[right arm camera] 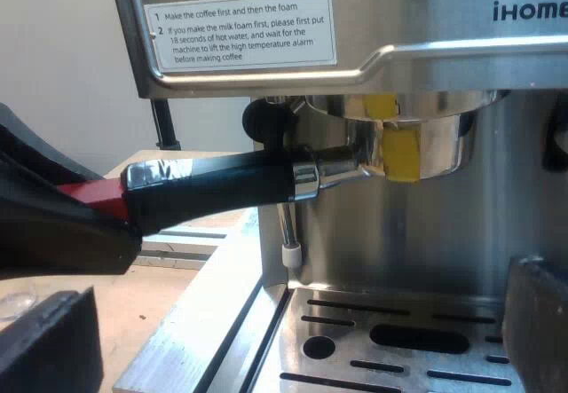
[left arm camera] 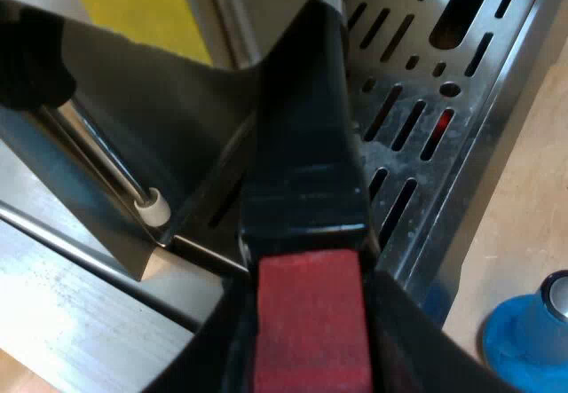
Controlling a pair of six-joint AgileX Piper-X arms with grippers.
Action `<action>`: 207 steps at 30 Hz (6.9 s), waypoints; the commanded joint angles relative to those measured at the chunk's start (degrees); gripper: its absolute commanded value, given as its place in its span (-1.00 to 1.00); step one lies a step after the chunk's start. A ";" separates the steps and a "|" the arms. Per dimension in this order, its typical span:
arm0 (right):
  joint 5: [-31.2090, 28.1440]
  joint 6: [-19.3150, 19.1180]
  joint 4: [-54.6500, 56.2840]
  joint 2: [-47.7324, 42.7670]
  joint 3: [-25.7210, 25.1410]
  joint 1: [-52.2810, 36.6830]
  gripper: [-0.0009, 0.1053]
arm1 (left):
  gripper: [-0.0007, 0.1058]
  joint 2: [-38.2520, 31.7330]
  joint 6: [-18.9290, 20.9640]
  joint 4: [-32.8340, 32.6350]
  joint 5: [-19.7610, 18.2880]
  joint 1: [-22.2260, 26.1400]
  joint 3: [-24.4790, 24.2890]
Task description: Put the handle in the coffee machine
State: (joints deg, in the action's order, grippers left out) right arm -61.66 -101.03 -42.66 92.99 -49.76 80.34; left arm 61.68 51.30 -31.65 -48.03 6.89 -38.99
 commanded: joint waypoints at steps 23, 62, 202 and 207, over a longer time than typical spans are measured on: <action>-0.03 -0.67 -0.77 -0.17 -0.16 -0.15 0.77 | -0.98 -0.84 2.61 6.25 -13.90 2.84 -1.50; 0.36 -0.67 -0.77 -0.17 -0.16 -0.15 0.77 | -0.98 -0.84 2.61 5.89 -13.52 2.84 -1.50; 18.44 -17.84 -37.21 25.64 -15.46 -22.84 -0.15 | -0.98 -0.84 0.10 3.21 -9.63 2.84 -1.35; 18.44 -17.84 -37.21 25.64 -15.46 -22.84 -0.15 | -0.98 -0.84 0.10 3.21 -9.63 2.84 -1.35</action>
State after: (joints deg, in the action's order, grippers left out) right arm -44.43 -117.80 -75.02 119.92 -64.49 57.86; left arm 62.04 52.87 -29.69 -54.79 10.00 -39.43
